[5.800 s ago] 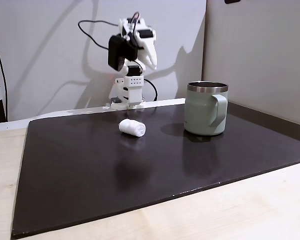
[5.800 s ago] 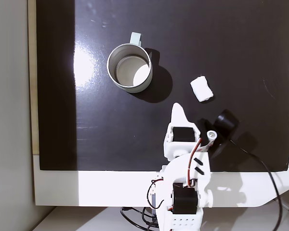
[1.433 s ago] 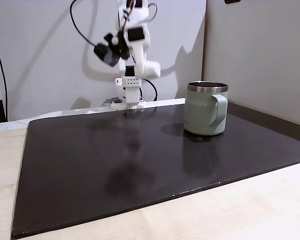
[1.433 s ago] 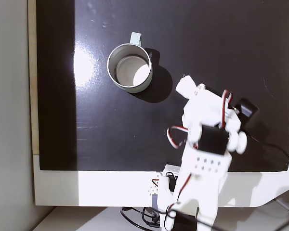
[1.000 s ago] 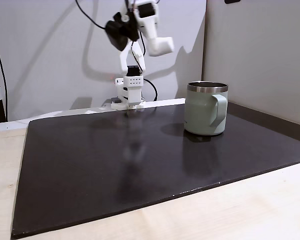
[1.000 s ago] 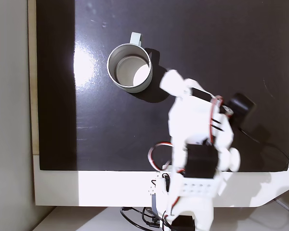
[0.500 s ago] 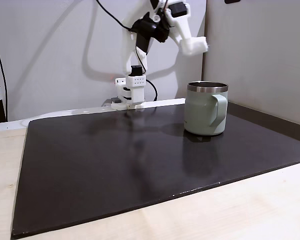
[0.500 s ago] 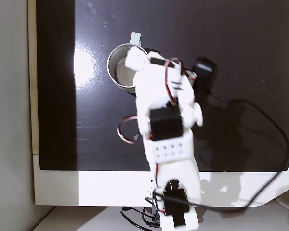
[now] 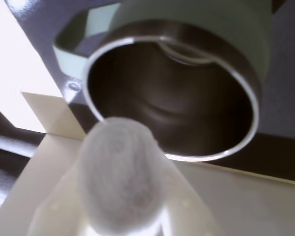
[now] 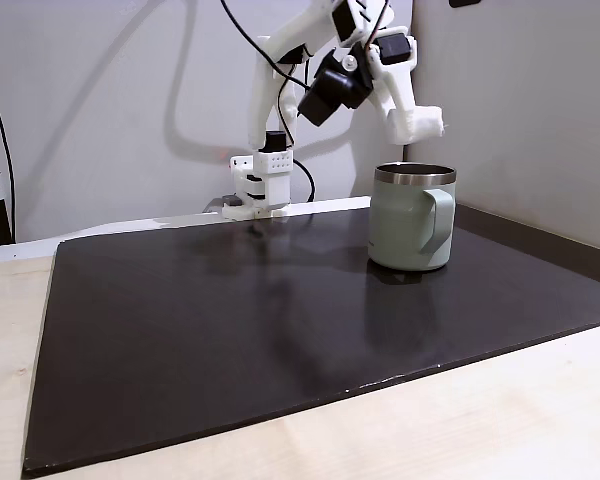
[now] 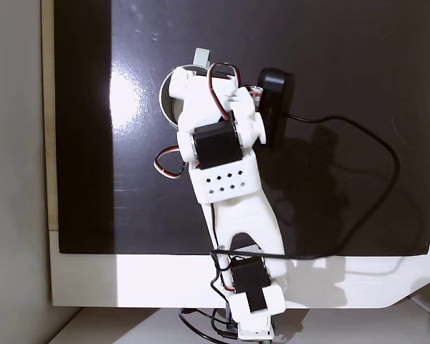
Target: Grasp a gauze and put it in the cup.
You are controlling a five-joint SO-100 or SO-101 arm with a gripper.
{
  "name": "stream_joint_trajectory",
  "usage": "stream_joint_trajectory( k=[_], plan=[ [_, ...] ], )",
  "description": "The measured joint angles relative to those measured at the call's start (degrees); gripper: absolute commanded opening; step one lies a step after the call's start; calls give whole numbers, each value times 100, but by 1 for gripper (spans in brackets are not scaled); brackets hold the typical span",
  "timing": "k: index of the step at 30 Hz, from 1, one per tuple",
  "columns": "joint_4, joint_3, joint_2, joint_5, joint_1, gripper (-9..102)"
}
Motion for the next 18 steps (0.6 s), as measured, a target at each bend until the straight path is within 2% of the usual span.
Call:
stream_joint_trajectory(
  k=[18],
  plan=[
    [105, 158, -325, -229, -246, 0]
  ],
)
